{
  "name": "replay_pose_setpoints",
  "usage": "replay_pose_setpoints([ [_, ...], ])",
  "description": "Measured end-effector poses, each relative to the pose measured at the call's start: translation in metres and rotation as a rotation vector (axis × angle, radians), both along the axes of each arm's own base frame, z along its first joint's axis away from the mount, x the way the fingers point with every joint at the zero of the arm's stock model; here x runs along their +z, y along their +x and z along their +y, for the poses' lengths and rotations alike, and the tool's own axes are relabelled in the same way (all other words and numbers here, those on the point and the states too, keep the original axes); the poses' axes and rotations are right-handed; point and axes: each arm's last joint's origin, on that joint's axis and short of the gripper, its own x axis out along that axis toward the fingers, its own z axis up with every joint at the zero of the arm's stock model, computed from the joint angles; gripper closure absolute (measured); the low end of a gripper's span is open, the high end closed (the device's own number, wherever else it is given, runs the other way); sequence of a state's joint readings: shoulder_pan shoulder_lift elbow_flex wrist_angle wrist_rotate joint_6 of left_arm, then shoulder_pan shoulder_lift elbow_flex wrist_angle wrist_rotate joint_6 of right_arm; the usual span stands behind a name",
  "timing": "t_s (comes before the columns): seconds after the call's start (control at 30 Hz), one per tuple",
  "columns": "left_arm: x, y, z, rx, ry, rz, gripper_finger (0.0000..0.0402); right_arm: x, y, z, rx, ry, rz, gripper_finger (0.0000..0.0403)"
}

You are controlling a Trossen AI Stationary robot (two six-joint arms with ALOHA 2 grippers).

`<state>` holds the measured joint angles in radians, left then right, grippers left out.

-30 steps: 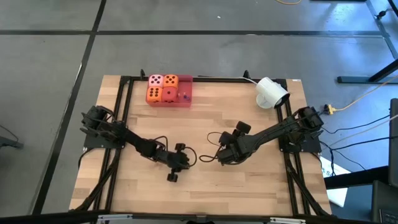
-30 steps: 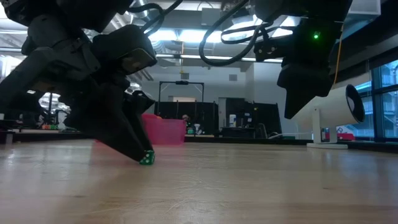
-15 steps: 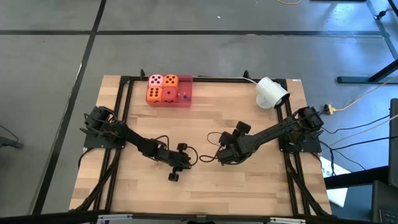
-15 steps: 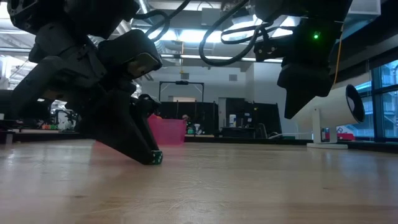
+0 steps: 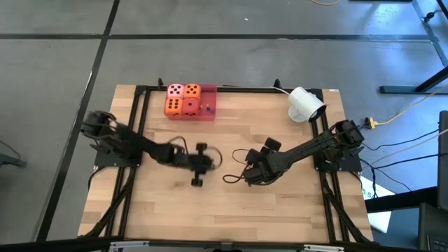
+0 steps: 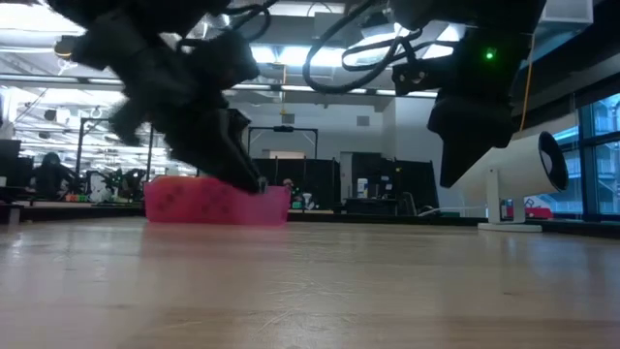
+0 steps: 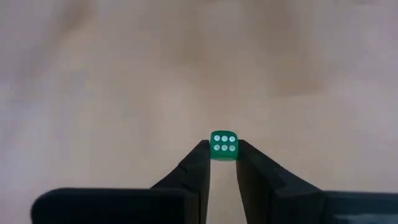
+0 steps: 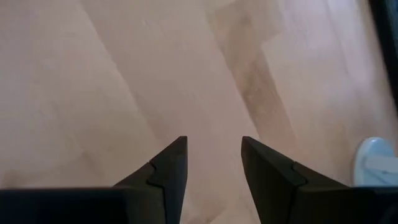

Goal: Pick & Place Dice
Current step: Put the small green die into the red bin

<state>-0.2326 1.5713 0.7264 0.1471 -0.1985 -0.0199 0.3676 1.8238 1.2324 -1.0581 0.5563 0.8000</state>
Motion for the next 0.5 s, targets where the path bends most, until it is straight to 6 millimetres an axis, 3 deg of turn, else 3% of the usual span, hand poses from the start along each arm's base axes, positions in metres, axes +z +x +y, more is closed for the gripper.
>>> replay_pose_setpoints([
  [0.23,0.027,-0.013,0.082,0.310,0.139,0.013,0.0341,-0.001,0.003,0.002,-0.001,0.035,-0.028,0.0250],
  [0.5,0.045,-0.022,0.174,0.483,0.155,0.005,0.0342,-0.001,0.005,0.002,-0.001,0.042,-0.047,0.0250],
])
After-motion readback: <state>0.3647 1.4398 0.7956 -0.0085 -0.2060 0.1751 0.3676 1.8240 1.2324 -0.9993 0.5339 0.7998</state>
